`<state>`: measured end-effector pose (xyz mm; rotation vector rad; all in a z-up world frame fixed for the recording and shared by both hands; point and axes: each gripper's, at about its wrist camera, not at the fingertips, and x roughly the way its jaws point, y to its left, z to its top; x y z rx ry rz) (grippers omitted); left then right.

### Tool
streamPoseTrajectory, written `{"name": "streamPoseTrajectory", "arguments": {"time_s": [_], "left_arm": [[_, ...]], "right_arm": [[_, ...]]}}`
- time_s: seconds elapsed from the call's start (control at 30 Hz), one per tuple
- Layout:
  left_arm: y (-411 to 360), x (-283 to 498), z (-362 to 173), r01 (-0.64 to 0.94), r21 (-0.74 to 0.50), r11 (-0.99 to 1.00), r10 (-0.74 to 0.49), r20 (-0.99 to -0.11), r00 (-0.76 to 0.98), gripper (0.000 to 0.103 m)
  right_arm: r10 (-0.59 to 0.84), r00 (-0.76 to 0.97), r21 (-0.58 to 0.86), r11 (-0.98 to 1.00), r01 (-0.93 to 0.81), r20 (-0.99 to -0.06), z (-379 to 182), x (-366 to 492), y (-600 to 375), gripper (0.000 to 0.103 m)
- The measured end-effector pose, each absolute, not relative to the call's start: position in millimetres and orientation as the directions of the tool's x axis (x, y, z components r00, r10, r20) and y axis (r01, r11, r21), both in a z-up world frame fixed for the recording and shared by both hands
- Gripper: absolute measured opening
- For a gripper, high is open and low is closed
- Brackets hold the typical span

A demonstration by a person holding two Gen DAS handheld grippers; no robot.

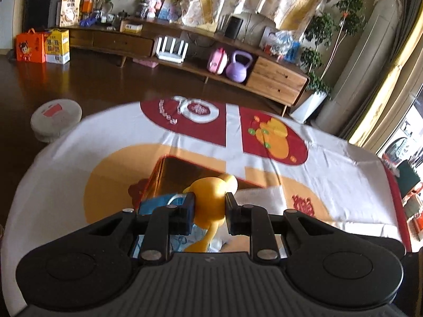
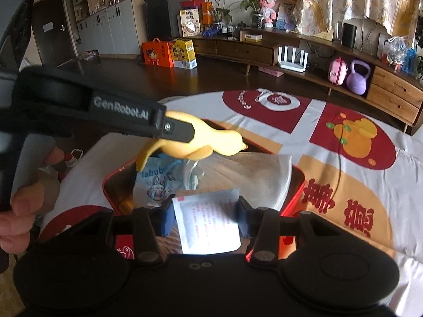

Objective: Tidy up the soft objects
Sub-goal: 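Open the left tool to drop the duck while the right tool drops the packet into the tin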

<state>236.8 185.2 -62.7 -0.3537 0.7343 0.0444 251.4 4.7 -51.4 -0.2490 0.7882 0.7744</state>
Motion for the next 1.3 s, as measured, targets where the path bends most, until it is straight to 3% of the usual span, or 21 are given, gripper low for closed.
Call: {"name": "streamPoseTrajectory", "arguments": {"time_s": [0.43, 0.63, 0.73, 0.87, 1.17, 1.3], "left_arm": [[190.5, 235.2, -90.6, -0.179, -0.300, 0.937, -0.093, -0.708, 0.700, 0.022], [190.9, 231.1, -89.4, -0.182, -0.302, 0.936, -0.092, -0.709, 0.699, 0.025], [189.3, 228.1, -86.8, -0.180, -0.293, 0.939, -0.089, -0.713, 0.696, 0.031], [186.5, 221.3, -81.7, -0.166, -0.285, 0.944, -0.086, -0.698, 0.711, 0.062], [178.6, 201.3, -64.6, -0.139, -0.254, 0.957, -0.069, -0.668, 0.741, 0.064], [175.7, 189.5, -56.8, -0.137, -0.237, 0.962, -0.053, -0.652, 0.756, 0.074]], "right_arm": [[0.506, 0.436, 0.065, 0.705, -0.707, -0.744, -66.5, 251.4, 11.6, 0.047], [0.499, 0.448, 0.057, 0.712, -0.699, -0.742, -63.1, 248.5, 8.0, 0.055], [0.506, 0.457, 0.059, 0.715, -0.697, -0.731, -59.0, 245.9, 3.0, 0.062], [0.510, 0.469, 0.056, 0.718, -0.694, -0.721, -52.9, 241.0, -3.1, 0.064], [0.528, 0.485, 0.079, 0.729, -0.680, -0.697, -36.6, 232.3, -22.5, 0.068], [0.546, 0.496, 0.092, 0.729, -0.678, -0.675, -25.1, 225.0, -34.4, 0.075]]}}
